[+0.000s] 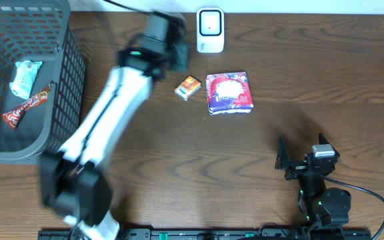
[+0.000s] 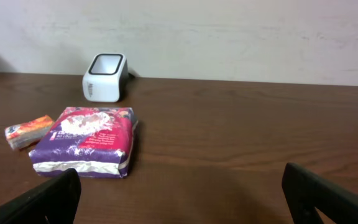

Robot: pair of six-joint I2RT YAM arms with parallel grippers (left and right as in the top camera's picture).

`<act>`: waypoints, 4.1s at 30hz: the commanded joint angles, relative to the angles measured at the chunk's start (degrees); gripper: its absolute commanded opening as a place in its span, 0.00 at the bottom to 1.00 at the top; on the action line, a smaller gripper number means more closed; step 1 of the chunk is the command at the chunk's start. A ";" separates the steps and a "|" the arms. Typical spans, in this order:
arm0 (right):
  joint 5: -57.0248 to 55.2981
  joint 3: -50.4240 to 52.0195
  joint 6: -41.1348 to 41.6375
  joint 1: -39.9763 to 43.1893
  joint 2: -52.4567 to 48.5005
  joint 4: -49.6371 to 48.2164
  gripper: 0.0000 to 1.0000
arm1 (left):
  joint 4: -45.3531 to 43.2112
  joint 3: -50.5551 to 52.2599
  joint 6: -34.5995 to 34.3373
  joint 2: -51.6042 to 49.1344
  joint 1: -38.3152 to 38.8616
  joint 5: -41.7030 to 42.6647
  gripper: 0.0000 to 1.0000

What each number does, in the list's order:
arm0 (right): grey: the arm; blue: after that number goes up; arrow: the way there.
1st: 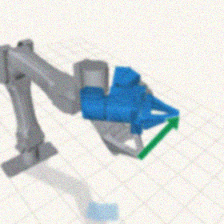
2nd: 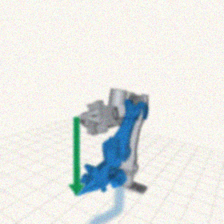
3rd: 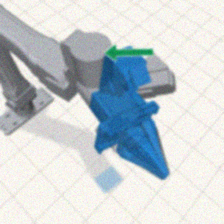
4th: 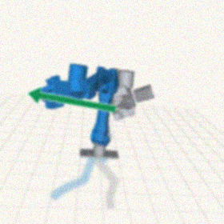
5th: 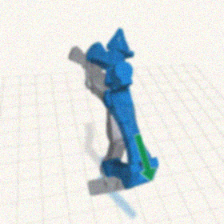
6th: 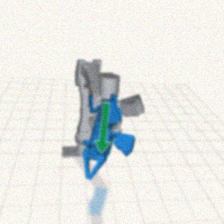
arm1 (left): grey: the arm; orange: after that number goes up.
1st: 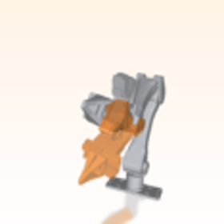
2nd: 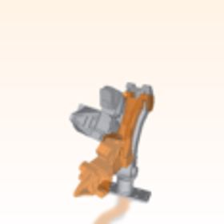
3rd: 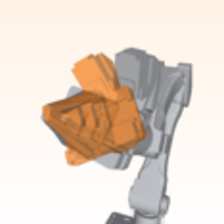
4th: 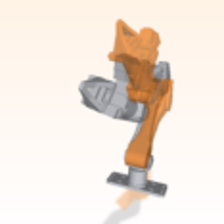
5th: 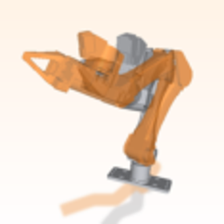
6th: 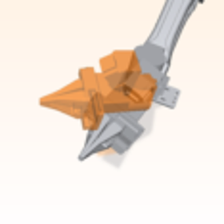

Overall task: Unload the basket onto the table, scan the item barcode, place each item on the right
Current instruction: 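Carry the orange pack to the scanner and drop it beside the purple pack, then reach the left gripper into the basket and grasp the chocolate bar, then carry the chocolate bar to the scanner and release it between packs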

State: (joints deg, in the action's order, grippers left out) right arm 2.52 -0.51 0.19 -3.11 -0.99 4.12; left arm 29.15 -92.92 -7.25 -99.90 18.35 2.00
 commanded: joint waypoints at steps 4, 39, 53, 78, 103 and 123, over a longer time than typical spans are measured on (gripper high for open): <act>-0.50 0.17 -0.66 0.46 0.24 0.13 0.99 | -3.04 -1.81 10.14 11.32 -9.31 -4.22 0.80; -0.50 0.17 -0.66 0.46 0.24 0.13 0.99 | 8.90 -1.01 49.03 -1.07 -44.48 -5.75 0.86; -0.50 0.17 -0.66 0.46 0.24 0.13 0.99 | 10.34 -1.01 51.17 -14.10 -48.57 -5.90 0.86; -0.50 0.17 -0.66 0.46 0.24 0.13 0.99 | 14.45 -0.83 51.15 -25.03 -51.93 -2.25 0.36; -0.50 0.17 -0.66 0.46 0.24 0.13 0.99 | -0.35 -0.85 7.72 10.03 -44.89 18.38 0.08; -0.50 0.17 -0.66 0.46 0.24 0.13 0.99 | 4.24 -0.83 -21.14 14.03 -13.05 27.71 0.07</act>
State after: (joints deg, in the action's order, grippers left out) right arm 2.50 -0.51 0.16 -3.11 -0.99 4.12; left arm 33.19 -93.56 -26.46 -84.58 1.30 29.61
